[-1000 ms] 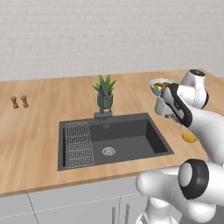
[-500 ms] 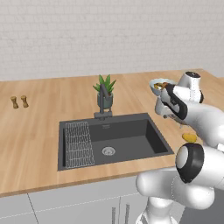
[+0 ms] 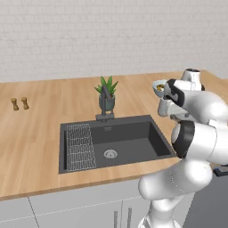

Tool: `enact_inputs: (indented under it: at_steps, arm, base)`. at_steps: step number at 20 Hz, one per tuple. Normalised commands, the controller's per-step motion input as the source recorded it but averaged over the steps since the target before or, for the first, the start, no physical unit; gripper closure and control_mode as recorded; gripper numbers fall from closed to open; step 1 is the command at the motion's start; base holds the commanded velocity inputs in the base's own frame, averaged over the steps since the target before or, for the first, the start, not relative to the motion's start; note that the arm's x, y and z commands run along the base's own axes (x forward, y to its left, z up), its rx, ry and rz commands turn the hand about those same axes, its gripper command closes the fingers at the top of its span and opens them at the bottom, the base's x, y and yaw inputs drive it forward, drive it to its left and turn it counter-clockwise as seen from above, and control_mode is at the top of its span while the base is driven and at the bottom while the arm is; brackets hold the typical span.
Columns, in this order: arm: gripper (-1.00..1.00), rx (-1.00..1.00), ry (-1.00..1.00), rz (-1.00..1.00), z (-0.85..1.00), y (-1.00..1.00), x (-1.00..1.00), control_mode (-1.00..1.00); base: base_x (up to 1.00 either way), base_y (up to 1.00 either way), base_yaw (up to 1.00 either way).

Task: Put the colander in the sink, put the mango, tangerine in the colander, and turn on the sink faucet and pour water over the colander.

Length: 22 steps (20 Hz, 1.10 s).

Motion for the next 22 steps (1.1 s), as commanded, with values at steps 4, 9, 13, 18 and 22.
enact_inputs:
  at_steps: [4, 9, 13, 18, 22]
  arm:
    - [-1.0, 0.0, 0.19, 0.0, -0.17, -0.49, 0.18, -1.0]
    - [-1.0, 0.0, 0.1, 0.0, -0.15, -0.42, 0.19, -1.0]
    - [-1.0, 0.0, 0.04, 0.0, -0.24, -0.34, 0.22, -1.0]
    - [-1.0, 0.0, 0.0, 0.0, -0.26, -0.1, 0.21, -1.0]
    - [-1.0, 0.0, 0.0, 0.0, -0.29, -0.01, 0.18, -1.0]
  base:
    - [0.0, 0.0, 0.0]
    - [0.0, 0.0, 0.0]
    - [0.0, 0.0, 0.0]
    - [0.0, 0.0, 0.0]
    - [0.0, 0.0, 0.0]
